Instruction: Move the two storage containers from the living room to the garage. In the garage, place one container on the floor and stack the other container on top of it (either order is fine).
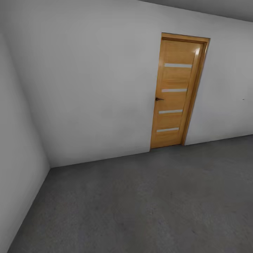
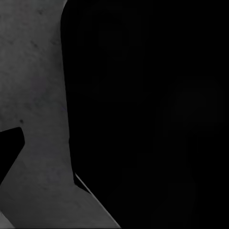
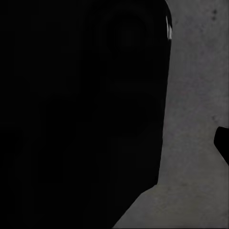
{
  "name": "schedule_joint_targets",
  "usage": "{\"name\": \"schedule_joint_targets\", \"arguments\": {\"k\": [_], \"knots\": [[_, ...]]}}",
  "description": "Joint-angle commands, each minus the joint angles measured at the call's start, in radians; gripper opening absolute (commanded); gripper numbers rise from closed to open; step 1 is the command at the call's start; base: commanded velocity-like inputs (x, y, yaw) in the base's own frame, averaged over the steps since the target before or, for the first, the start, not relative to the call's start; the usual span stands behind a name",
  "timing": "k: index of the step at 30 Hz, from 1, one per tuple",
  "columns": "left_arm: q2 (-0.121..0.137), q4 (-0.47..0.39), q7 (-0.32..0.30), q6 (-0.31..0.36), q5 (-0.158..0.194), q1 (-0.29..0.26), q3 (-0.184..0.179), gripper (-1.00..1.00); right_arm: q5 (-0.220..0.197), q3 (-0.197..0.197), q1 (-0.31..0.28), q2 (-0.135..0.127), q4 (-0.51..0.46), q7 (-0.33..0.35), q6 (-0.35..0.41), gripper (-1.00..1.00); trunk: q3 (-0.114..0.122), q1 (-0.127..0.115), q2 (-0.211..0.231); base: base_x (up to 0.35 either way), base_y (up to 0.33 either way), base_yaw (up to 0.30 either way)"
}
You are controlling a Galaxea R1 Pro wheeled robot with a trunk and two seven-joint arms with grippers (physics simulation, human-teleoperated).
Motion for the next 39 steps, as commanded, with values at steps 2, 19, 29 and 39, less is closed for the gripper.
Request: {"name": "schedule_joint_targets", "arguments": {"k": [2,19,29,39], "knots": [[0.006,0.000,0.001,-0.002,-0.002,0.001,0.005,1.00,0.000,-0.004,-0.006,-0.005,0.000,0.005,0.002,1.00,0.000,0.000,0.000,0.000,0.000,0.000],[0.005,-0.033,0.000,-0.009,0.024,0.003,0.011,1.00,0.000,-0.003,-0.009,-0.012,0.000,0.004,-0.014,1.00,0.000,0.000,0.000,0.000,0.000,-0.001],[0.005,-0.035,0.000,-0.009,0.025,0.003,0.011,1.00,-0.003,-0.006,-0.009,-0.006,0.000,0.003,-0.040,1.00,0.000,0.000,0.000,0.000,0.000,-0.206],[0.005,-0.035,0.000,-0.009,0.025,0.003,0.011,1.00,-0.002,-0.006,-0.009,-0.006,0.000,0.003,-0.043,1.00,0.000,0.000,0.000,0.000,0.000,-0.284]]}}
